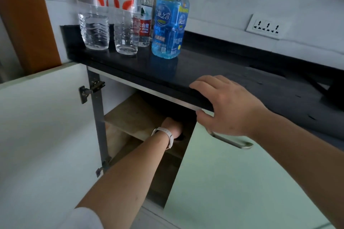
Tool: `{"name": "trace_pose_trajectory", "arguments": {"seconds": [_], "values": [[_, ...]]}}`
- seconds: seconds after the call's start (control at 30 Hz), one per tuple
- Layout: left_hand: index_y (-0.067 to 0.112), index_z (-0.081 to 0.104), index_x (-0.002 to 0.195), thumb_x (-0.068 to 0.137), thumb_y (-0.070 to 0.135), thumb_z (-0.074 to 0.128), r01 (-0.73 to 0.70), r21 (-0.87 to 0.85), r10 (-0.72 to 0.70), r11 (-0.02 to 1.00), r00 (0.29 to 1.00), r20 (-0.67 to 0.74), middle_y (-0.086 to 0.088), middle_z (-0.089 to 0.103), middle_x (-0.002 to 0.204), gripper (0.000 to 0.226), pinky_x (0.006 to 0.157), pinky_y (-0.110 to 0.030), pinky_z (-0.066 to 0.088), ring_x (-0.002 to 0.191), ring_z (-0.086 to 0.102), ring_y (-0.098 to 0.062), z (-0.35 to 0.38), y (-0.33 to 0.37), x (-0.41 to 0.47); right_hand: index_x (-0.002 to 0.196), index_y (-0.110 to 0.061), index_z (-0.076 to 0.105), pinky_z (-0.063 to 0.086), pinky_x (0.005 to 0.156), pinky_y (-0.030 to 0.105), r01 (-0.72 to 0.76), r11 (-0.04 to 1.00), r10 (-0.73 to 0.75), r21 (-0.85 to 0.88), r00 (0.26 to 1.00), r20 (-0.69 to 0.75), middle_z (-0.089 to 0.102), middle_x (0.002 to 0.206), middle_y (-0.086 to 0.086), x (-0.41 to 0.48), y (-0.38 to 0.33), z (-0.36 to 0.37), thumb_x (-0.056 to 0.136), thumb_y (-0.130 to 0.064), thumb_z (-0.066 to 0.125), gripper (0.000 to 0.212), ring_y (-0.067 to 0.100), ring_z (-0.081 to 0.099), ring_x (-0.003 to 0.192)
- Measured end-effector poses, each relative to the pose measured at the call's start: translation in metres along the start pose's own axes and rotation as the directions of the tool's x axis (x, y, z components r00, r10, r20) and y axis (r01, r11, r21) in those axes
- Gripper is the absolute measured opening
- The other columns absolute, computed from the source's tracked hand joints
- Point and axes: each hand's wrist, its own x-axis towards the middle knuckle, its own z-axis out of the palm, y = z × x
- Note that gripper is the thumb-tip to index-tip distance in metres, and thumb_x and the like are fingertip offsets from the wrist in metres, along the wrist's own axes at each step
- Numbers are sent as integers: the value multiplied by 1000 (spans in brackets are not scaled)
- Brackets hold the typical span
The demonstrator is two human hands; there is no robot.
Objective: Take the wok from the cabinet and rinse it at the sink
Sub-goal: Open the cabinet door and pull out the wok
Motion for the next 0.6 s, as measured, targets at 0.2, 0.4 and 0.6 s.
{"name": "trace_pose_trajectory", "arguments": {"seconds": [0.2, 0.4, 0.6], "values": [[10, 53, 126, 90, 11, 51, 67, -90, -71, 994, 997, -38, -5, 65, 87, 36, 68, -30, 57, 72, 71, -24, -15, -31, -2, 145, -28, 37, 39, 105, 39, 0, 1000, -1, -7, 1000, -4, 45, 144, -7, 1, 3, 2, 86, -51, 45, 64, 19, 42, 130], [16, 57, 108, 88, 15, 53, -33, -68, 32, 997, 999, -13, -1, 61, 73, 21, 39, -21, 41, 46, 59, -12, -31, -74, -39, 144, -30, 36, 41, 104, 41, -6, 1000, 6, -1, 1000, -6, 46, 144, -7, 2, 2, 3, 80, -58, 32, 71, 19, 42, 129], [25, 54, 105, 90, 15, 54, -112, -46, 110, 993, 993, -53, 6, 60, 67, 18, 42, -20, 43, 43, 59, -9, -36, -119, -76, 142, -28, 39, 43, 101, 42, -2, 1000, 3, 12, 999, -35, 48, 142, -5, 2, 3, 6, 79, -58, 33, 70, 22, 45, 127]]}}
